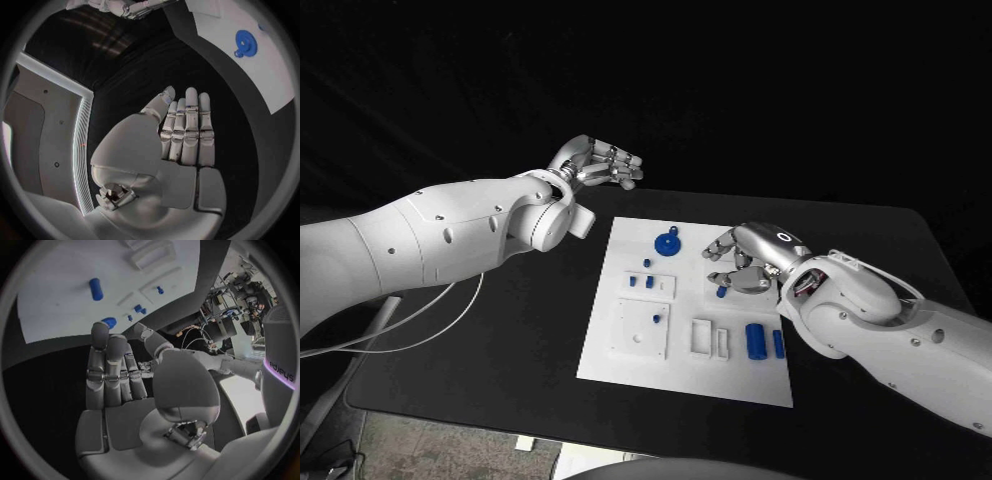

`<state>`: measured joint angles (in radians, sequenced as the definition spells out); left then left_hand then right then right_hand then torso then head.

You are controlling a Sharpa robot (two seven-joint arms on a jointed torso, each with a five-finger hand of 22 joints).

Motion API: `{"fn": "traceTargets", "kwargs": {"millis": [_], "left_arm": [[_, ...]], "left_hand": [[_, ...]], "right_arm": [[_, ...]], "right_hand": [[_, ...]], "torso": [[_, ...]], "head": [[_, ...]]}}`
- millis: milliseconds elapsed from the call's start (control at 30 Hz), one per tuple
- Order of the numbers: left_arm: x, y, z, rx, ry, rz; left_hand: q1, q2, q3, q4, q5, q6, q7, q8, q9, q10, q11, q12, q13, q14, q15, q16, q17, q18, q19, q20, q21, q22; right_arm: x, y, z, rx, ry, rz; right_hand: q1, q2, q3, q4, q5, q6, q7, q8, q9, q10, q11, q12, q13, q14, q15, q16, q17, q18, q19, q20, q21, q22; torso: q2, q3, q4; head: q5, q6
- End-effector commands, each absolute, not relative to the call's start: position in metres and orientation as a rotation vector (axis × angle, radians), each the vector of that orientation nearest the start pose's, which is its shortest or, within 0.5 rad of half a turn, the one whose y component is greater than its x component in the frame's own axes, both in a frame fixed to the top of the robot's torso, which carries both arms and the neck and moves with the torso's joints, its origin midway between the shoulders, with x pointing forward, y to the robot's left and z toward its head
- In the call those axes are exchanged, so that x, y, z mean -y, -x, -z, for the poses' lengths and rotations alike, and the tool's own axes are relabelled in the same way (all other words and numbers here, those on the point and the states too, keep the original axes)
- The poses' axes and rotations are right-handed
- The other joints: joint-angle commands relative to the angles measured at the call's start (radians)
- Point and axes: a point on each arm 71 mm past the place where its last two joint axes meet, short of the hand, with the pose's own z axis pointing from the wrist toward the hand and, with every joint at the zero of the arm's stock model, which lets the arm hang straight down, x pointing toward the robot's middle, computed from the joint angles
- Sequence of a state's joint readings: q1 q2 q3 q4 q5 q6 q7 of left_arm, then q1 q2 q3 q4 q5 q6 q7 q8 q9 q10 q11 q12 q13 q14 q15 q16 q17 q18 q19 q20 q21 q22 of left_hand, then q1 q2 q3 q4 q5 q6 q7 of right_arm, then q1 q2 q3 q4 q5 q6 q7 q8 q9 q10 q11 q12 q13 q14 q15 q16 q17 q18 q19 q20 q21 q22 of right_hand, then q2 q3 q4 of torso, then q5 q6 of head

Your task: Assemble the parts on the task board

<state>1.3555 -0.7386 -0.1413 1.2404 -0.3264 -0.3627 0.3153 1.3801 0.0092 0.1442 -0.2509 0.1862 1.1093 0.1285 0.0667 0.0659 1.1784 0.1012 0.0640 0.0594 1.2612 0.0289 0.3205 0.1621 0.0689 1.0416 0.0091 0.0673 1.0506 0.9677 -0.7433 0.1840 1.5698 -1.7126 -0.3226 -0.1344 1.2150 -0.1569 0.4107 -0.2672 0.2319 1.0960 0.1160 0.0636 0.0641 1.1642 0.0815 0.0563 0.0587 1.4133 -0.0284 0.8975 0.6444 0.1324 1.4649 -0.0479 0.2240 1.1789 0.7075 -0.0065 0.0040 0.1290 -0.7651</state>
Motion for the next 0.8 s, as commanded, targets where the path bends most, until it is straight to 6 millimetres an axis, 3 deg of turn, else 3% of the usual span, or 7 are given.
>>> {"fn": "traceTargets", "kwargs": {"millis": [33,133,200,267,400,533,800], "left_arm": [[-0.24,-0.553,0.143,-1.434,0.723,1.21],[-0.24,-0.554,0.144,-1.435,0.723,1.21],[-0.24,-0.554,0.144,-1.436,0.723,1.21],[-0.24,-0.554,0.144,-1.437,0.723,1.21],[-0.239,-0.555,0.145,-1.439,0.723,1.211],[-0.239,-0.555,0.145,-1.44,0.724,1.211],[-0.239,-0.555,0.145,-1.441,0.724,1.211]], "left_hand": [[0.002,0.01,-0.005,0.002,-0.003,-0.005,0.002,-0.002,-0.001,-0.008,0.0,-0.002,-0.001,0.001,0.005,-0.004,0.001,-0.016,0.001,0.004,0.001,-0.001],[0.001,0.01,-0.007,0.002,-0.003,-0.005,0.002,-0.002,-0.001,-0.009,0.0,-0.002,-0.001,0.002,0.005,-0.004,0.002,-0.016,0.002,0.004,0.002,-0.006],[0.001,0.01,-0.007,0.002,-0.003,-0.005,0.002,-0.002,-0.001,-0.009,0.0,-0.002,-0.001,0.002,0.005,-0.004,0.002,-0.016,0.002,0.004,0.002,-0.006],[0.001,0.01,-0.007,0.002,-0.003,-0.005,0.002,-0.002,-0.001,-0.009,0.0,-0.002,-0.001,0.002,0.005,-0.004,0.002,-0.016,0.002,0.004,0.002,-0.006],[-0.001,0.01,-0.007,0.003,-0.003,-0.006,0.002,-0.002,-0.001,-0.009,0.0,-0.002,-0.001,0.002,0.006,-0.004,0.002,-0.016,0.002,0.004,0.001,-0.007],[-0.001,0.01,-0.007,0.003,-0.003,-0.006,0.002,-0.002,-0.001,-0.009,0.0,-0.002,-0.001,0.002,0.006,-0.004,0.002,-0.016,0.002,0.004,0.001,-0.007],[-0.001,0.01,-0.007,0.003,-0.003,-0.006,0.002,-0.002,-0.001,-0.009,0.0,-0.002,-0.001,0.002,0.006,-0.004,0.002,-0.016,0.002,0.004,0.001,-0.007]], "right_arm": [[0.148,-0.463,0.204,-1.65,0.278,-0.694],[0.156,-0.468,0.205,-1.668,0.286,-0.643],[0.159,-0.471,0.206,-1.674,0.291,-0.611],[0.161,-0.474,0.208,-1.683,0.297,-0.581],[0.163,-0.478,0.213,-1.71,0.309,-0.54],[0.161,-0.479,0.219,-1.73,0.321,-0.527],[0.154,-0.478,0.231,-1.766,0.346,-0.517]], "right_hand": [[0.033,0.026,-0.126,0.042,-0.073,-0.004,-0.003,0.001,0.0,-0.03,0.006,0.005,0.001,-0.002,0.009,0.003,-0.002,0.021,0.038,0.01,-0.008,-0.018],[0.057,0.024,-0.166,0.054,-0.101,-0.021,-0.013,-0.002,-0.002,-0.038,0.005,0.004,0.001,-0.003,0.011,0.003,-0.004,0.018,0.038,0.009,-0.009,-0.029],[0.066,0.022,-0.176,0.06,-0.125,-0.028,-0.009,-0.002,-0.002,-0.047,0.007,0.004,0.001,-0.005,0.012,0.002,-0.005,0.017,0.037,0.011,-0.009,-0.032],[0.071,0.017,-0.186,0.076,-0.181,-0.036,0.004,-0.002,-0.002,-0.059,0.011,0.003,0.001,-0.005,0.013,0.002,-0.006,0.017,0.037,0.012,-0.011,-0.036],[0.1,-0.018,-0.208,0.161,-0.183,-0.056,0.005,-0.001,-0.001,-0.088,0.015,0.004,0.0,-0.009,0.015,-0.003,-0.006,0.012,0.038,0.009,-0.018,-0.054],[0.127,-0.03,-0.224,0.21,-0.185,-0.061,0.004,0.0,-0.001,-0.089,0.015,0.003,0.0,-0.009,0.015,-0.005,-0.004,0.011,0.038,0.01,-0.015,-0.068],[0.143,-0.01,-0.206,0.203,-0.185,-0.062,-0.003,-0.001,-0.001,-0.073,0.011,0.005,0.001,-0.007,0.013,-0.005,-0.004,0.011,0.039,0.008,-0.012,-0.071]], "torso": [[-0.004,0.0001,-0.0079],[-0.004,0.0019,-0.0085],[-0.003,0.0023,-0.0094],[-0.003,0.0012,-0.0068],[-0.002,0.0009,-0.0049],[-0.001,0.0006,-0.0063],[-0.001,-0.0024,-0.0027]], "head": [[-0.002,0.003],[-0.005,0.005],[-0.006,0.005],[-0.009,0.006],[-0.013,0.007],[-0.014,0.009],[-0.018,0.005]]}}
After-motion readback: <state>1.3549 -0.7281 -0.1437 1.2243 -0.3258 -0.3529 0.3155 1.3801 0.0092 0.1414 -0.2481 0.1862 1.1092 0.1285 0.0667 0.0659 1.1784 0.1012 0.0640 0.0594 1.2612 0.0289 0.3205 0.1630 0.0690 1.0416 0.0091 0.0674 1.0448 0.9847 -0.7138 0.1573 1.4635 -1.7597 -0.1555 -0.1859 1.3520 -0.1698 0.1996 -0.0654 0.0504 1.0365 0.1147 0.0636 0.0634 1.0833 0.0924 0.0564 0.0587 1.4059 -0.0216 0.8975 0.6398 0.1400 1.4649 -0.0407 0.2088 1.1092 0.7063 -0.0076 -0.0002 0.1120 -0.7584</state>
